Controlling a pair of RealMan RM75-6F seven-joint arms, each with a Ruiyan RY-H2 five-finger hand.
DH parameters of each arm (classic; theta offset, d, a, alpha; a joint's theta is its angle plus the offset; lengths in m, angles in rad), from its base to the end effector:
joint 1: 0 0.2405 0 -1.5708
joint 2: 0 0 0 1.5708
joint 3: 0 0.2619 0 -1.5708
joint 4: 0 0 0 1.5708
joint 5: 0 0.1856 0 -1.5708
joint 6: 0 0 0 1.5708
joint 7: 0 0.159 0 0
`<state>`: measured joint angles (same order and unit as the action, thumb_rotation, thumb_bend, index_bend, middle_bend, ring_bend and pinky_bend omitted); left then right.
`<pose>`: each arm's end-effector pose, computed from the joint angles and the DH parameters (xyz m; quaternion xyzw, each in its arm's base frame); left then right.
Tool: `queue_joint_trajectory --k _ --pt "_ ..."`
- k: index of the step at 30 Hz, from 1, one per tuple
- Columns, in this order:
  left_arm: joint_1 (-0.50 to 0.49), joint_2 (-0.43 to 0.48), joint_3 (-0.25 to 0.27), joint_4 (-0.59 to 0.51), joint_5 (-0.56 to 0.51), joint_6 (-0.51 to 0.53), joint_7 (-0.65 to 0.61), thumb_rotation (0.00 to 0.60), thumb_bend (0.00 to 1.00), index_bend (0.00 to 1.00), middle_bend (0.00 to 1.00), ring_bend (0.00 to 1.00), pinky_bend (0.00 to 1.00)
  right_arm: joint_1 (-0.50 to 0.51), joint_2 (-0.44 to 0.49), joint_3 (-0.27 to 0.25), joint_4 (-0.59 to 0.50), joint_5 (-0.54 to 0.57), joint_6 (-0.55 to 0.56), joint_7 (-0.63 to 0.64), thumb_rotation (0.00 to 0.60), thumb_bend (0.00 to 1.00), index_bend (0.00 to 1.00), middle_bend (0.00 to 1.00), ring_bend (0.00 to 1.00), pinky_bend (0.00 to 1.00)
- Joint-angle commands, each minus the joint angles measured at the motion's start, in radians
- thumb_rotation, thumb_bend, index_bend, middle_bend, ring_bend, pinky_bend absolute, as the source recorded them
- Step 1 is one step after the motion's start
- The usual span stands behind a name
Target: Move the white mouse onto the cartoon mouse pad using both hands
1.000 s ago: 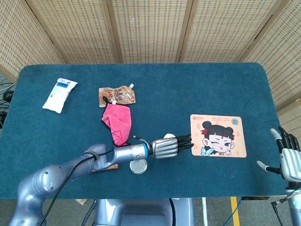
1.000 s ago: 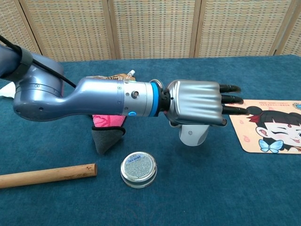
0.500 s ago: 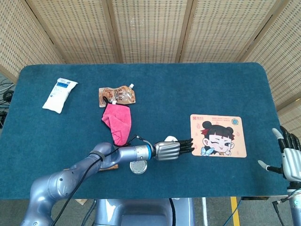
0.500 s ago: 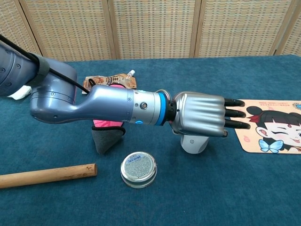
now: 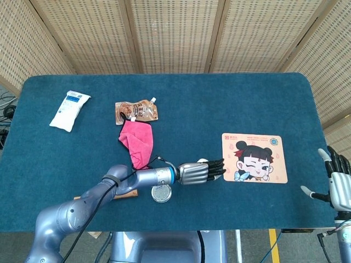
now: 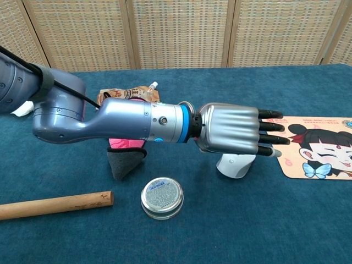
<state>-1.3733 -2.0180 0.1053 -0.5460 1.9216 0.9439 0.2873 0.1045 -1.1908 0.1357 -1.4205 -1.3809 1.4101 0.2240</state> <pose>0.0311 0.3594 -0.1411 -0.8595 0.3429 -0.3008 0.2305 -0.3463 -0.2177 0.1917 0.5208 -0.4350 0.4184 0.6038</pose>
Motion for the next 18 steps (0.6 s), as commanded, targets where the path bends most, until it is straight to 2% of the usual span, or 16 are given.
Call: queue_joint_trajectory --k 1,4,11,15,18 --pt "0.023 0.019 -0.017 -0.005 -0.023 0.036 0.007 0.6 0.12 0.07 0.0 0.0 0.0 0.001 -0.001 -0.001 0.0 -0.003 0.0 -0.005 0.6 0.0 0.0 0.0 0.0 0.0" --pt "0.06 0.046 -0.046 -0.036 -0.063 0.072 0.016 0.6 0.12 0.07 0.0 0.0 0.0 0.001 -0.001 -0.003 -0.001 -0.005 -0.001 -0.011 0.6 0.0 0.0 0.0 0.0 0.0" --pt "0.21 0.17 -0.141 -0.252 -0.205 0.188 0.068 0.6 0.12 0.06 0.0 0.0 0.0 0.004 -0.001 -0.012 -0.012 -0.019 -0.004 -0.026 0.6 0.0 0.0 0.0 0.0 0.0" --pt "0.336 0.276 -0.179 -0.45 -0.302 0.267 0.123 0.6 0.1 0.06 0.0 0.0 0.0 0.007 -0.002 -0.02 -0.019 -0.034 -0.004 -0.043 0.6 0.0 0.0 0.0 0.0 0.0" --pt "0.445 0.372 -0.178 -0.622 -0.363 0.332 0.179 0.6 0.09 0.05 0.0 0.0 0.0 0.009 -0.005 -0.026 -0.028 -0.047 0.0 -0.064 0.6 0.0 0.0 0.0 0.0 0.0"
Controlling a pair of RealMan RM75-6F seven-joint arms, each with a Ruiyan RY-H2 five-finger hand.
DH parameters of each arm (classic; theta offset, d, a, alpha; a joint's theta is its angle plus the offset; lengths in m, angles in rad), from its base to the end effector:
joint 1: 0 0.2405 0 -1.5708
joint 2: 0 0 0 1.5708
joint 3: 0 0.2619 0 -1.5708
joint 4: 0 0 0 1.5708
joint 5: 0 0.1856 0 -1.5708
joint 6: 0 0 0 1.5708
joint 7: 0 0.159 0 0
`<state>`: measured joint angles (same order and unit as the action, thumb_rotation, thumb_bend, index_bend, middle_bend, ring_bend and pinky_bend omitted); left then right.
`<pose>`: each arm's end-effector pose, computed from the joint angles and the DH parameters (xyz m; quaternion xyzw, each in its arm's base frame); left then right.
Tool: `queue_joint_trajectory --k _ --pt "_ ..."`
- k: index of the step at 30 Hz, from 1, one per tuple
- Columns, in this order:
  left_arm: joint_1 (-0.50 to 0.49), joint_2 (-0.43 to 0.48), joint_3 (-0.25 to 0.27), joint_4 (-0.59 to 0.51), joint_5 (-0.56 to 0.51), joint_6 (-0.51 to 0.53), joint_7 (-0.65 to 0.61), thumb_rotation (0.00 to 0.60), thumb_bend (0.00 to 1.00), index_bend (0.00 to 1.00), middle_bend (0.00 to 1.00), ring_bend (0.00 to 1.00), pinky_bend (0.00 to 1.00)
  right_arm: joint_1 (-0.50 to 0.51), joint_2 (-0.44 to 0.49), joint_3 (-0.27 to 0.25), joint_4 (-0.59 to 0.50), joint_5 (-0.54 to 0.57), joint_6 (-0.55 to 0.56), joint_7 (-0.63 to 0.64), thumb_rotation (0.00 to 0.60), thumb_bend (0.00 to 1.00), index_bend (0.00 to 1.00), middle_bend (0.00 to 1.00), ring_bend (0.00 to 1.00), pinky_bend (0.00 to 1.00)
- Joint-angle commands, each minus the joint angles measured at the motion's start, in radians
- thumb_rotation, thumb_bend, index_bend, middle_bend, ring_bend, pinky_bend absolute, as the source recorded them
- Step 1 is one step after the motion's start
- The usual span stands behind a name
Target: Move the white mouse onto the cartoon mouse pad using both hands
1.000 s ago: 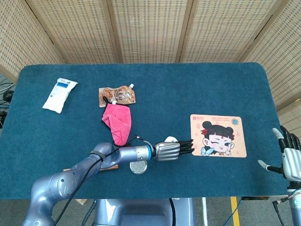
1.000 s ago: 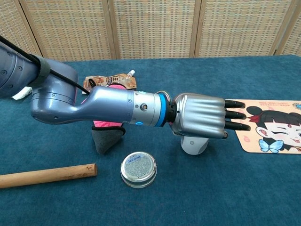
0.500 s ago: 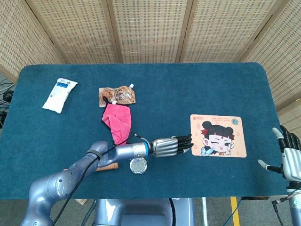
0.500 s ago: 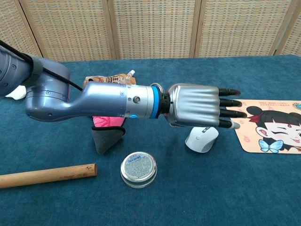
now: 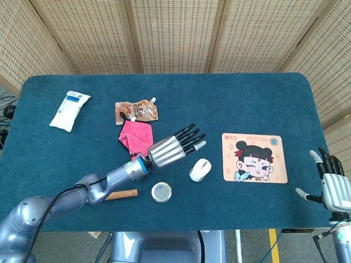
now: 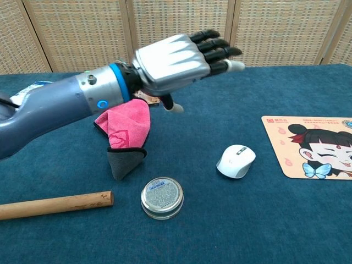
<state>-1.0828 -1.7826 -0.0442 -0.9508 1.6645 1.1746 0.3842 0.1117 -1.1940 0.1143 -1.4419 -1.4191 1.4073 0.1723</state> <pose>-0.0237 0.3756 -0.0402 -0.8148 0.1013 -0.4366 0.3676 -0.3377 -0.2166 0.1810 0.5491 -0.4260 0.4076 0.5924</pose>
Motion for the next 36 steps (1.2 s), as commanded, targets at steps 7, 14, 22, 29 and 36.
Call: queue_joint_trajectory --k 7,14,22,29,36 --pt "0.407 0.35 0.039 -0.566 -0.221 0.258 0.117 0.6 0.07 0.05 0.0 0.0 0.0 0.004 -0.012 -0.016 -0.027 -0.036 0.018 -0.069 0.6 0.0 0.0 0.0 0.0 0.0" --pt "0.629 0.472 0.137 -0.682 -0.292 0.389 0.02 0.6 0.08 0.05 0.0 0.0 0.0 0.011 -0.031 -0.028 -0.036 -0.061 0.023 -0.129 0.6 0.0 0.0 0.0 0.0 0.0" --pt "0.827 0.478 0.205 -0.592 -0.314 0.459 -0.109 0.6 0.08 0.05 0.0 0.0 0.0 0.023 -0.078 -0.031 -0.016 -0.106 0.057 -0.19 0.6 0.0 0.06 0.0 0.0 0.0" --pt "0.87 0.483 0.195 -0.554 -0.277 0.458 -0.156 0.6 0.08 0.05 0.0 0.0 0.0 0.068 -0.09 -0.03 0.014 -0.16 0.041 -0.232 0.6 0.0 0.13 0.0 0.0 0.0" --pt "0.885 0.485 0.174 -0.543 -0.252 0.433 -0.169 0.6 0.08 0.05 0.0 0.0 0.0 0.175 -0.05 -0.013 -0.045 -0.239 -0.044 -0.351 0.6 0.0 0.18 0.01 0.0 0.0"
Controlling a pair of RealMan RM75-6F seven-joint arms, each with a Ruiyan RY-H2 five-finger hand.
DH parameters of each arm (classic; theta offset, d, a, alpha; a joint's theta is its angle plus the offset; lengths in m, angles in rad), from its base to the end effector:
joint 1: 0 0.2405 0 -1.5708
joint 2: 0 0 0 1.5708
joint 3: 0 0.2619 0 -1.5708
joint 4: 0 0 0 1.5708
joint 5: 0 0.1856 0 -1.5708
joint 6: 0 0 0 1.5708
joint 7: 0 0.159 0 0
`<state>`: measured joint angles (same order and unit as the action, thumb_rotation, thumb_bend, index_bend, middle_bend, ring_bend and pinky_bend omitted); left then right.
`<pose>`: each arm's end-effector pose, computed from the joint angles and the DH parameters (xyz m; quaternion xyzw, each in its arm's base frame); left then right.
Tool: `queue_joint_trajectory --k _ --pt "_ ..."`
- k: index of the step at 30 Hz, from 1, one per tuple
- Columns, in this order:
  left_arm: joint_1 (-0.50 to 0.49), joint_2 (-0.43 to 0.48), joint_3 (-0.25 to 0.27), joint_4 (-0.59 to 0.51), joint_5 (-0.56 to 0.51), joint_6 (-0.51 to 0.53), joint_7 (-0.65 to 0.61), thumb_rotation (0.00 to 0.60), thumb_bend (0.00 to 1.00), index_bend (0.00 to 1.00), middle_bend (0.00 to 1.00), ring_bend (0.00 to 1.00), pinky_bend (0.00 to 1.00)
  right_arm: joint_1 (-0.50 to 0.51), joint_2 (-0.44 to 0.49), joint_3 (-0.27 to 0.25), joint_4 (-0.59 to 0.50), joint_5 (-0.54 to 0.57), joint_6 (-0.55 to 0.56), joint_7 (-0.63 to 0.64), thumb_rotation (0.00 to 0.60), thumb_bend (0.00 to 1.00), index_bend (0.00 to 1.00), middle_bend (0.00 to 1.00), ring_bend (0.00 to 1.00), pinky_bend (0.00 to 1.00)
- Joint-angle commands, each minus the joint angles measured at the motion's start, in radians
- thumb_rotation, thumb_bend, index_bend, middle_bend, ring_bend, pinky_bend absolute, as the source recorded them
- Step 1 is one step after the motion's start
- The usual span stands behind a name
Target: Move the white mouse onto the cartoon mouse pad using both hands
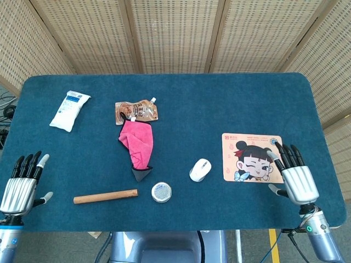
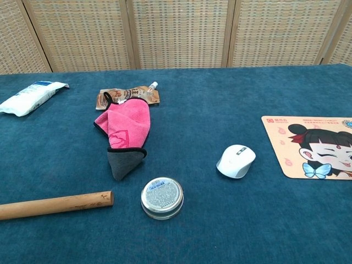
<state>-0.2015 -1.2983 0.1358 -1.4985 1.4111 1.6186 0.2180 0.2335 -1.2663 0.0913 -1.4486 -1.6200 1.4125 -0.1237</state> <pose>-0.3082 0.1972 0.1331 -0.6367 -0.3314 -0.3406 0.6073 -0.2761 -0.2459 0.1385 0.6794 -0.2776 0.3988 0.5499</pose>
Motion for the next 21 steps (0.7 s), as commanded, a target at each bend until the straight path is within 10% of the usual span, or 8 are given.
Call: queue_joint_trajectory --k 1,21 --pt "0.005 0.0 -0.01 0.008 0.002 -0.016 -0.003 0.6 0.08 0.05 0.0 0.0 0.0 0.069 0.029 0.014 -0.056 -0.04 -0.069 -0.074 0.6 0.0 0.19 0.02 0.0 0.0" --pt "0.027 -0.006 -0.064 0.039 0.023 -0.09 -0.027 0.6 0.08 0.05 0.0 0.0 0.0 0.346 -0.131 0.067 -0.13 0.106 -0.459 -0.369 0.6 0.0 0.24 0.03 0.0 0.0"
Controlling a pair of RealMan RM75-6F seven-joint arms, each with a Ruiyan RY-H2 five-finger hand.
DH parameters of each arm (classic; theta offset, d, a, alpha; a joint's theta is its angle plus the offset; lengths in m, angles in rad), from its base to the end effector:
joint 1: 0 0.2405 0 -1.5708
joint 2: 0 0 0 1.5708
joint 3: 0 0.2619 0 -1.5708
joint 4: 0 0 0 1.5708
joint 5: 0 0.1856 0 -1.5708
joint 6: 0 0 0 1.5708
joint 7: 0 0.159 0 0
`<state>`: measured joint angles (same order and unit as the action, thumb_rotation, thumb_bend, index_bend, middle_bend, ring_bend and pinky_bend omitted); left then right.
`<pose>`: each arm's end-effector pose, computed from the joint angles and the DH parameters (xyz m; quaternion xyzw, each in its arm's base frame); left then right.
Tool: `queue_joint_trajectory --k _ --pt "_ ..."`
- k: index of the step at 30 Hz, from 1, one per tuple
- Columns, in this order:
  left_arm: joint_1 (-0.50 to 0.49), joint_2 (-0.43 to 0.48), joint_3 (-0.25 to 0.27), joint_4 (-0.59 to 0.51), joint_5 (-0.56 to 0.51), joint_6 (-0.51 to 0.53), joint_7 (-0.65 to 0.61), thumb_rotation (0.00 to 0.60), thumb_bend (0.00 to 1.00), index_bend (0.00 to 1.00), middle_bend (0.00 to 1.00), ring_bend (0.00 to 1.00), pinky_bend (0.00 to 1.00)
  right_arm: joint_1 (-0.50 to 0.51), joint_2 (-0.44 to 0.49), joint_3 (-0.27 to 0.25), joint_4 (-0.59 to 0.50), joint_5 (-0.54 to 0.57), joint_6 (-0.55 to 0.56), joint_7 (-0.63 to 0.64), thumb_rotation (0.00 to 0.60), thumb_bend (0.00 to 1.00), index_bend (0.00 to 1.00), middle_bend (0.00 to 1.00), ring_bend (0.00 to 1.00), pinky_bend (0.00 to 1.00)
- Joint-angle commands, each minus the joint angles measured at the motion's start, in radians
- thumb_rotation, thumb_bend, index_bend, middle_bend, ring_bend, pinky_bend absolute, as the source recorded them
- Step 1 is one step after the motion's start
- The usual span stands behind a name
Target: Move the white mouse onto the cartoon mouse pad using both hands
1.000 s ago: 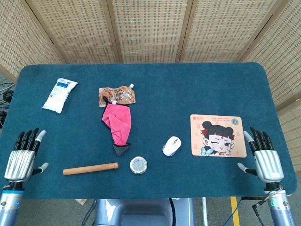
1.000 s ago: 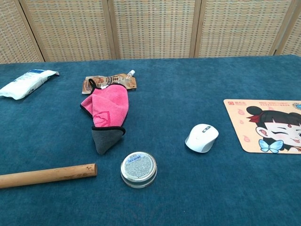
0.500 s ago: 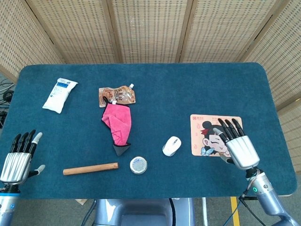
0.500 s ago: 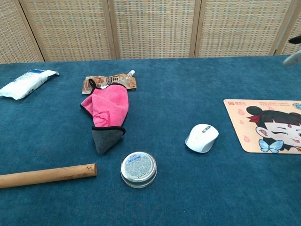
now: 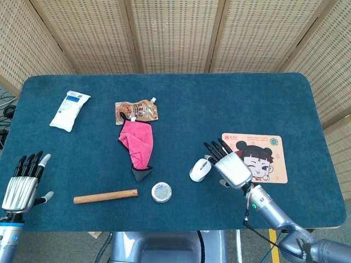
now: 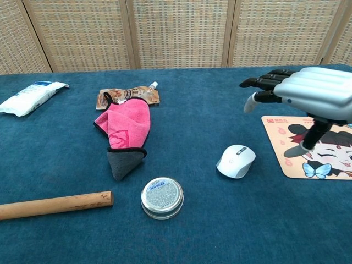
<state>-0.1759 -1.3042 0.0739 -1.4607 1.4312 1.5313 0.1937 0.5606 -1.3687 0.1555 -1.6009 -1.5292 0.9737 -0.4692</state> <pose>-0.3163 0.2015 0.1285 -0.6409 -0.3424 -0.3309 0.6021 -0.1660 -0.3078 0.0463 0.8181 -0.1968 0.3411 0.4191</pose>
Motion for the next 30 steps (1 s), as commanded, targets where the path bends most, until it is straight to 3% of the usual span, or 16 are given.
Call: queue_joint_trajectory --k 1,8,30 --pt "0.003 0.001 -0.003 0.002 0.004 -0.006 -0.006 0.6 0.08 0.05 0.0 0.0 0.0 0.029 -0.044 0.002 0.035 0.021 -0.03 -0.035 0.6 0.0 0.24 0.02 0.0 0.0" --pt "0.009 -0.001 -0.014 0.01 0.013 -0.028 -0.015 0.6 0.08 0.05 0.0 0.0 0.0 0.071 -0.12 -0.002 0.098 0.055 -0.054 -0.079 0.6 0.0 0.24 0.02 0.0 0.0" --pt "0.023 -0.007 -0.042 0.02 0.025 -0.062 -0.012 0.6 0.08 0.05 0.0 0.0 0.0 0.152 -0.228 -0.017 0.221 0.129 -0.103 -0.108 0.6 0.0 0.26 0.02 0.0 0.0"
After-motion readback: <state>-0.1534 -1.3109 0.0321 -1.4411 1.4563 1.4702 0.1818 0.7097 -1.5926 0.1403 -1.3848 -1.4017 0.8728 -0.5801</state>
